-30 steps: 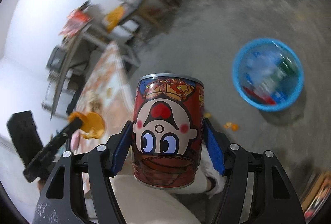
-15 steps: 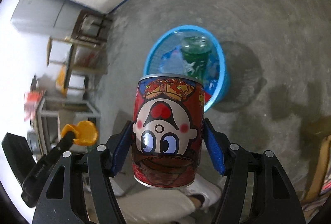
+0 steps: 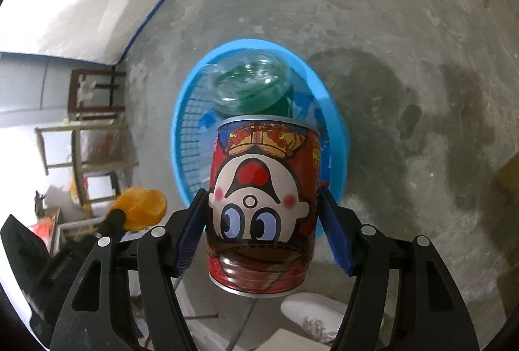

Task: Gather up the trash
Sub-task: 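Carry the red can with the right gripper while the left gripper carries the orange peel to the wastebasket, then open both grippers over the wastebasket to drop the can and peel, then move both grippers back toward the table, then grasp the beige cloth with the right gripper and lift it, then grasp the pink sponge with the left gripper while the right gripper holds the cloth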

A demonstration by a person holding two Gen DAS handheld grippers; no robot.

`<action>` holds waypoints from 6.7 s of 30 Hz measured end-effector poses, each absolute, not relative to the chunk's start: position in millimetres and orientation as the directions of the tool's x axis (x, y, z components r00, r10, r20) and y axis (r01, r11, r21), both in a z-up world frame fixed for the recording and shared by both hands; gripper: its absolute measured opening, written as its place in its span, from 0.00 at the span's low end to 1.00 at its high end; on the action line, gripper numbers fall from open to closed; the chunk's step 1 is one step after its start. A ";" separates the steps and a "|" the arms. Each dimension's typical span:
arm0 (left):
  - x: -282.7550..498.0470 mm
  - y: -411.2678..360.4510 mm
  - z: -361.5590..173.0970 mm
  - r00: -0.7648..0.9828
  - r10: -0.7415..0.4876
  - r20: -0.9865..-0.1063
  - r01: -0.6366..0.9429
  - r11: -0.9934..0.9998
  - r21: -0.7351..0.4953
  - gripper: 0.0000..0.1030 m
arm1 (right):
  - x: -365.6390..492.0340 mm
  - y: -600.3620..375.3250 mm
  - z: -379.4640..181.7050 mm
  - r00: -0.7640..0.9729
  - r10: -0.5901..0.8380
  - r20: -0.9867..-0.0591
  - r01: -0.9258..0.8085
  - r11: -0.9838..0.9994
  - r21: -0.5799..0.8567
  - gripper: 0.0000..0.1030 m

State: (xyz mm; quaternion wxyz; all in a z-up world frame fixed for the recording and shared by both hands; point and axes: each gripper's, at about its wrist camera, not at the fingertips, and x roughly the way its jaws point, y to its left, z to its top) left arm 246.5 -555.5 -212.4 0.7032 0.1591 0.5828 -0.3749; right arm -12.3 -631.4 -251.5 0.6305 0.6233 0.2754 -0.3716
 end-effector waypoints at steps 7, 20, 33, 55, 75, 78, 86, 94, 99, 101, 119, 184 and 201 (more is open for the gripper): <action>246.9 -547.0 -208.2 0.029 -0.388 -0.921 0.670 0.692 -0.270 0.57 | -10.5 -626.8 -255.0 0.546 -0.151 -0.824 0.829 -0.043 0.557 0.67; 207.7 -491.1 -106.7 0.021 -0.542 -0.840 0.731 0.582 -0.357 0.69 | -31.5 -603.5 -219.6 0.547 -0.224 -0.807 0.831 0.025 0.556 0.68; 193.9 -240.1 -5.2 0.293 -0.641 -0.709 0.629 0.688 -0.362 0.77 | 21.7 -486.5 -87.8 0.634 -0.337 -0.696 0.739 0.531 0.416 0.80; 155.4 30.3 27.9 0.685 -0.516 -0.515 0.315 0.847 -0.428 0.87 | 130.2 -302.7 -11.6 0.753 -0.020 -0.657 0.246 0.936 0.253 0.86; 155.7 124.1 -19.8 0.741 -0.394 -0.544 0.127 0.877 -0.463 0.89 | 294.2 -195.0 -39.4 0.517 0.252 -0.818 0.037 0.948 0.316 0.87; 155.0 135.3 -22.4 0.746 -0.387 -0.542 0.109 0.874 -0.473 0.89 | 322.4 -184.2 -58.8 0.475 0.191 -0.859 0.058 0.967 0.247 0.87; 153.5 163.9 -23.1 0.770 -0.358 -0.527 0.082 0.876 -0.475 0.89 | 342.6 -193.2 -75.7 0.483 0.062 -0.873 0.129 0.982 0.141 0.40; 154.7 177.1 -24.0 0.775 -0.363 -0.516 0.078 0.867 -0.493 0.89 | 343.2 -173.9 -42.3 0.552 0.019 -0.834 0.028 0.999 0.042 0.09; 155.4 178.3 -24.3 0.775 -0.365 -0.515 0.077 0.864 -0.497 0.89 | 352.6 -137.3 -32.1 0.556 0.016 -0.831 -0.096 0.994 -0.044 0.12; 155.4 178.9 -24.6 0.775 -0.364 -0.517 0.074 0.864 -0.498 0.89 | 360.1 -124.0 -36.4 0.540 0.008 -0.842 -0.131 0.988 -0.075 0.13; 154.7 187.7 -31.8 0.765 -0.355 -0.538 0.047 0.863 -0.502 0.89 | 393.8 -87.9 -85.9 0.478 0.003 -0.878 -0.285 0.946 -0.152 0.82; 249.0 107.7 -30.6 0.460 -0.251 -0.852 0.364 0.928 -0.076 0.78 | 256.5 -175.7 -79.6 0.489 0.182 -0.853 -0.055 0.982 0.178 0.06; 176.8 61.9 -37.3 0.541 -0.220 -0.812 0.236 0.966 -0.104 0.75 | 186.7 -203.8 -64.2 0.601 0.177 -0.779 0.062 0.962 0.267 0.06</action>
